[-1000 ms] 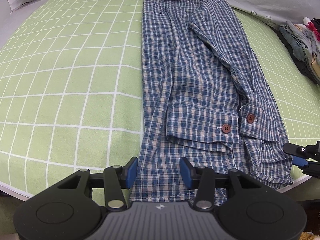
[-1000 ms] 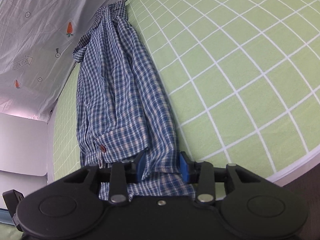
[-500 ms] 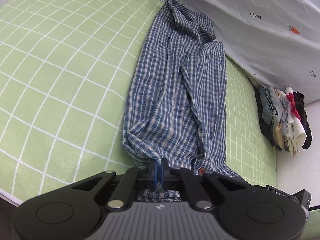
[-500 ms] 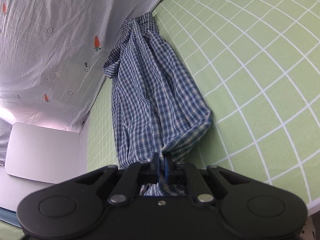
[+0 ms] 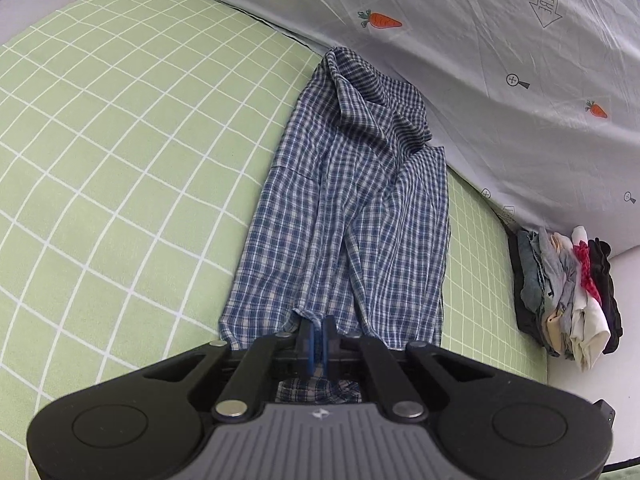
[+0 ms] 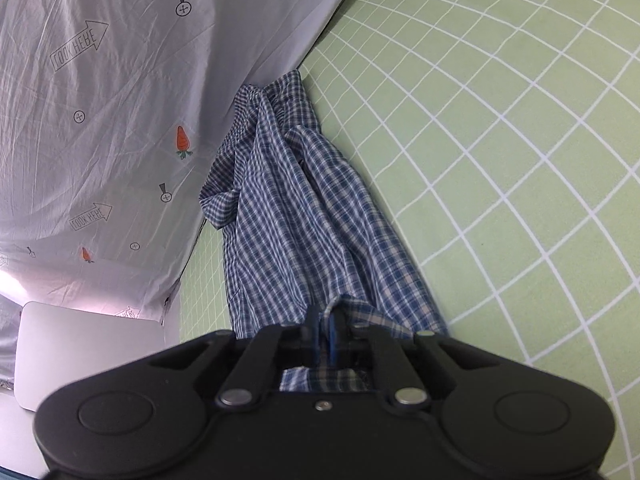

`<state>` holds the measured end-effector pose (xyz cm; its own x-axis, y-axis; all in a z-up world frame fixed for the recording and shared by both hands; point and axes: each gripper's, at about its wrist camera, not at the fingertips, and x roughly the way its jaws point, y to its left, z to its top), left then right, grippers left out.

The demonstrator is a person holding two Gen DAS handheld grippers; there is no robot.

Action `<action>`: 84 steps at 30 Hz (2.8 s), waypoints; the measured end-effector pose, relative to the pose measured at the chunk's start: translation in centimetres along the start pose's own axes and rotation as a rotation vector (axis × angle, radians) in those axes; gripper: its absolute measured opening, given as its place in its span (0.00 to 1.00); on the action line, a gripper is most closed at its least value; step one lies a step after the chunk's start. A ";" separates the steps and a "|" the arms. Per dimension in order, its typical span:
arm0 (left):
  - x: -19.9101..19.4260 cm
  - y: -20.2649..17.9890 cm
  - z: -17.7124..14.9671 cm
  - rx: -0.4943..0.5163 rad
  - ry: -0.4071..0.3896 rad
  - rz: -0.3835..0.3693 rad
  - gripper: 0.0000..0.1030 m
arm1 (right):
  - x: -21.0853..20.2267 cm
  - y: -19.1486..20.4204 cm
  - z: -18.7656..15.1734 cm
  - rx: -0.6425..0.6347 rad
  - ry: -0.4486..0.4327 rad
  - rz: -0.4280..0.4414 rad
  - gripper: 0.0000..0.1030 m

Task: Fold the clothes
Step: 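Grasp the hem with both grippers and fold it up toward the collar, then open both grippers and release the folded hem onto the shirt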

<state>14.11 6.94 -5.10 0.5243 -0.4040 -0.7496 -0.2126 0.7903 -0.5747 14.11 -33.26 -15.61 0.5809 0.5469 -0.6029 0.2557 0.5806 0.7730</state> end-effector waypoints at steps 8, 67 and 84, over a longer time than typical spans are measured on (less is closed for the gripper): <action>4.0 1.0 4.6 -0.068 0.025 0.011 0.03 | 3.9 -1.6 3.1 0.115 0.022 -0.022 0.05; 5.6 -1.8 -1.0 0.370 0.066 0.337 0.66 | 11.3 12.7 -2.6 -0.925 -0.150 -0.551 0.94; 4.9 -0.6 -0.1 0.253 0.082 0.293 0.67 | 11.8 12.0 -3.5 -0.814 -0.101 -0.503 0.97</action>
<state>16.72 4.40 -8.50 0.4019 -0.1721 -0.8994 -0.1278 0.9620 -0.2412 21.28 -17.73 -14.18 0.6227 0.0872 -0.7776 -0.0993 0.9945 0.0320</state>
